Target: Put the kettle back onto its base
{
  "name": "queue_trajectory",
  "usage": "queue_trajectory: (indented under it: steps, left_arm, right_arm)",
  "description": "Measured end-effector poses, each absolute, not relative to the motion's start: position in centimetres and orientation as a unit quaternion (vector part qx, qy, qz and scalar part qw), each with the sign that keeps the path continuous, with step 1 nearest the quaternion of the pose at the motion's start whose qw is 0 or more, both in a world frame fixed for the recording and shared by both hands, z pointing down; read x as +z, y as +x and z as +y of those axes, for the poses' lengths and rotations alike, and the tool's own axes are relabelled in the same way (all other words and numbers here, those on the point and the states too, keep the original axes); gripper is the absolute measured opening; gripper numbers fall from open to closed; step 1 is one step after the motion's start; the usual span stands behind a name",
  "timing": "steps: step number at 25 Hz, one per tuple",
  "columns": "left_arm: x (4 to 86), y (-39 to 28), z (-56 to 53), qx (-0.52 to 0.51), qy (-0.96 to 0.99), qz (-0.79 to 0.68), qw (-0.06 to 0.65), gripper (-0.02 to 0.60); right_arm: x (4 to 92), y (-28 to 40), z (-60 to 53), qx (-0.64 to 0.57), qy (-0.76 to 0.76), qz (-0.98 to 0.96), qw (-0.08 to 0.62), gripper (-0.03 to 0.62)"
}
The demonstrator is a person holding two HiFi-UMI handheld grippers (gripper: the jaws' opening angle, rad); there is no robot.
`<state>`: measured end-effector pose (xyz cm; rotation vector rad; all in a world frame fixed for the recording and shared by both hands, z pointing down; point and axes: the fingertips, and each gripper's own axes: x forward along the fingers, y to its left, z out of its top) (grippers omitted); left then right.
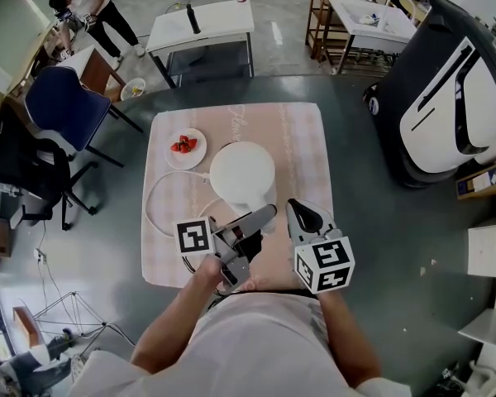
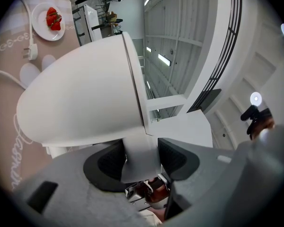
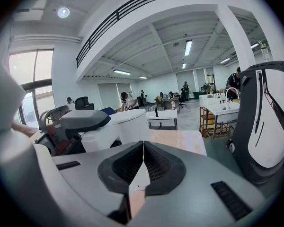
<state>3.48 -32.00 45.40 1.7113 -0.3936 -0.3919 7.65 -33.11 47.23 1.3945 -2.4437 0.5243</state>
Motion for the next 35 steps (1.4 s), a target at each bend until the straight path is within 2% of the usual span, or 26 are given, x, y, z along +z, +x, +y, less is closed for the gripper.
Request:
queue_trajectory:
  steps: [14, 19, 35]
  left_arm:
    - [46.3, 4.2, -30.7, -0.158, 0.759, -0.156, 0.612, 0.215]
    - [46.7, 3.8, -30.5, -0.159, 0.764, -0.171, 0.601, 0.242]
    - [44.8, 0.4, -28.9, -0.135, 0.804, -0.245, 0.524, 0.242]
  right_arm:
    - [47.1, 7.0, -32.0, 0.183, 0.483, -0.846, 0.137, 0.005]
    - [46.7, 6.6, -31.6, 0.18, 0.482, -0.847, 0.133, 0.005]
    - [44.1, 6.4, -29.1, 0.16, 0.499, -0.843, 0.119, 0.005]
